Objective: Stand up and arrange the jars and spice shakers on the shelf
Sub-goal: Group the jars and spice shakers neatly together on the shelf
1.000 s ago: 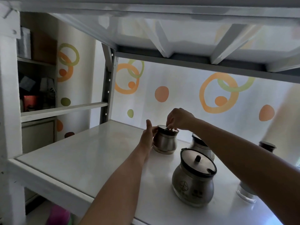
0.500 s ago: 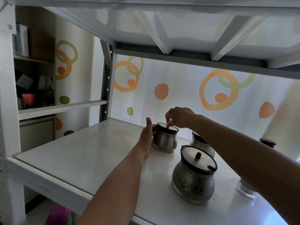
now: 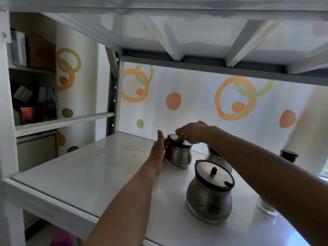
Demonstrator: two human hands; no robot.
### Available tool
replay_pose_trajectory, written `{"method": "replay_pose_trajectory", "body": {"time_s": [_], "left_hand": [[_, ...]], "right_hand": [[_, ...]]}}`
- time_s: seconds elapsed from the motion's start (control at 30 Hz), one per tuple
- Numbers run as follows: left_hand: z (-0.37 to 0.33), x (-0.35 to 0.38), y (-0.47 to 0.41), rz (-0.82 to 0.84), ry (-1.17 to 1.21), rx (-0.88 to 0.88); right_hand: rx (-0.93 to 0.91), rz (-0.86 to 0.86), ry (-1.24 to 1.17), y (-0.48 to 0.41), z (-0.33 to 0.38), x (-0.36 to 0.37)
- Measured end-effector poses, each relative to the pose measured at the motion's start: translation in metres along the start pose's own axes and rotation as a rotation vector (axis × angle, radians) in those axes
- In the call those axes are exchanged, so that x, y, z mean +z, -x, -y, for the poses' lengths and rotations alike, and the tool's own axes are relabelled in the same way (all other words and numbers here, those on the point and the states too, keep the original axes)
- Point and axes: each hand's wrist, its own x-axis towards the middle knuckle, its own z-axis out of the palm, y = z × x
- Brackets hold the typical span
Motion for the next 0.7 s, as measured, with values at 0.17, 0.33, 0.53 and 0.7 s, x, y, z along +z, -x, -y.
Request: {"method": "replay_pose_trajectory", "body": {"time_s": [0.17,0.33,0.53,0.7], "left_hand": [[0.0012,-0.0012,0.0001,0.017,-0.022,-0.004],[0.0015,0.0,-0.0003,0.019,-0.057,0.01],[0.0038,-0.0003,-0.0019,0.033,-0.041,0.018],[0.0043,-0.0017,-0.0027,0.043,-0.036,0.012]], "right_hand": [[0.019,0.002,-0.008,-0.0034,-0.0008,0.0048],[0.019,0.003,0.007,-0.0031,-0.0007,0.0045],[0.018,0.001,-0.006,-0.0033,-0.0012,0.0049],[0.013,-0.004,-0.027,-0.0037,-0.0021,0.0068]]}}
